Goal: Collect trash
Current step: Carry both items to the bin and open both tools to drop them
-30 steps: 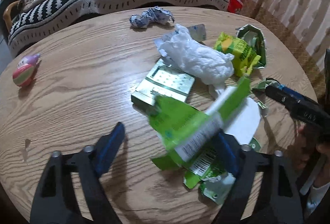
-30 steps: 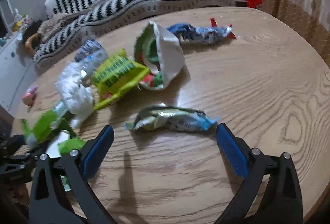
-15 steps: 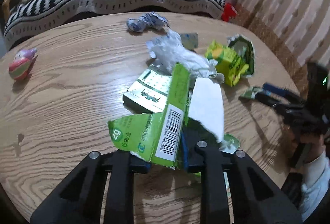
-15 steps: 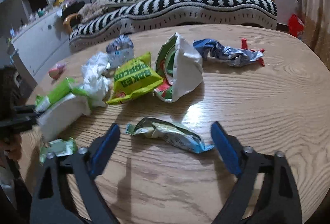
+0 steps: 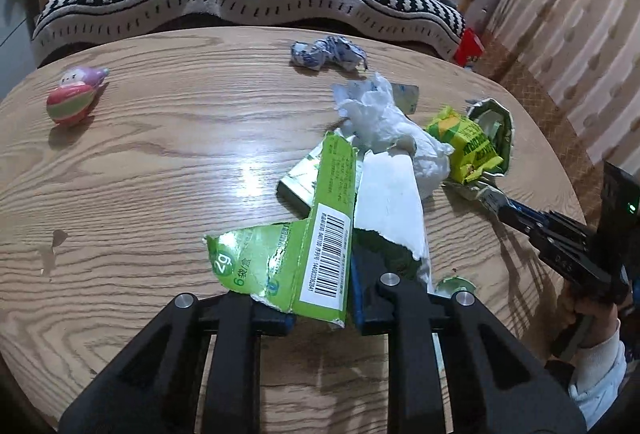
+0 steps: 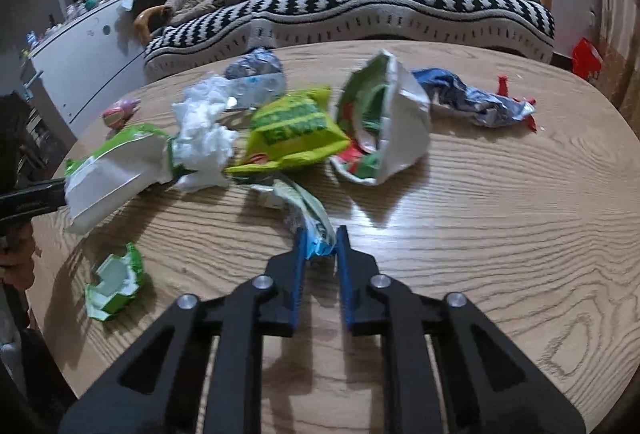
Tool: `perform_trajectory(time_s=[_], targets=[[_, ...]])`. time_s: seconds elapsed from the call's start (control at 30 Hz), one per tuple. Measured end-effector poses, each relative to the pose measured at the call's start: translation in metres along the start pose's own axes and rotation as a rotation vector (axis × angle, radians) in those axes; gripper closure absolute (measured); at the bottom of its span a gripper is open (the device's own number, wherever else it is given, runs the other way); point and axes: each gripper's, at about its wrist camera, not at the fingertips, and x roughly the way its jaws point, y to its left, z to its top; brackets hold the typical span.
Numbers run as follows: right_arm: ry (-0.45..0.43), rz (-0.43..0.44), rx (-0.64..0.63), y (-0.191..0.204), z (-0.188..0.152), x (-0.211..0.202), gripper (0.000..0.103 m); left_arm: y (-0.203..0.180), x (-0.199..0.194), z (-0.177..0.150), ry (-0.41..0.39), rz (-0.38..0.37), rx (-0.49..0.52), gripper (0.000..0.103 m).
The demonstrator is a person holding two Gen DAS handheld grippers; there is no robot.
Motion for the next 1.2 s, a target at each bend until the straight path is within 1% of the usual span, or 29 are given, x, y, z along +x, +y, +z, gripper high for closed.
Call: perform_trajectory(time_s=[0.1,0.2,0.33,0.5,0.7,0.83,0.9,1.0,1.07,1.13,1.2], targets=[[-0.014,0.028,0.008,0.004,0.0,-0.003,0.094,0.003,-0.001,0.0,0.0,0.002,-0.01,0.084],[-0.018,0.042,0.014,0.008,0.0,-0.006,0.095,0.004,-0.002,0.0,0.001,0.02,-0.02,0.085],[-0.017,0.127,0.112,0.002,-0.003,-0.01,0.095,0.004,-0.003,0.0,-0.002,0.027,-0.024,0.085],[-0.04,0.108,0.12,0.004,-0.004,-0.015,0.095,0.005,-0.003,-0.002,0.009,0.017,-0.034,0.086],[-0.044,0.088,0.114,0.005,-0.004,-0.017,0.095,0.001,-0.006,-0.008,0.012,0.021,-0.016,0.086],[-0.053,0.098,0.121,0.007,-0.004,-0.02,0.095,-0.002,-0.015,-0.01,0.0,0.045,-0.009,0.087],[-0.076,0.105,0.122,0.01,-0.006,-0.028,0.095,-0.008,-0.03,-0.011,-0.032,0.038,0.003,0.087],[-0.133,0.124,0.139,0.014,-0.008,-0.048,0.096,-0.02,-0.051,-0.011,-0.089,0.033,0.013,0.087],[-0.173,0.135,0.168,0.014,-0.013,-0.065,0.096,-0.032,-0.067,-0.016,-0.126,0.013,0.014,0.087],[-0.2,0.119,0.209,0.009,-0.026,-0.085,0.096,-0.048,-0.077,-0.025,-0.142,-0.004,0.003,0.087],[-0.23,0.101,0.248,0.0,-0.041,-0.108,0.096,-0.072,-0.084,-0.037,-0.141,-0.03,0.026,0.087]])
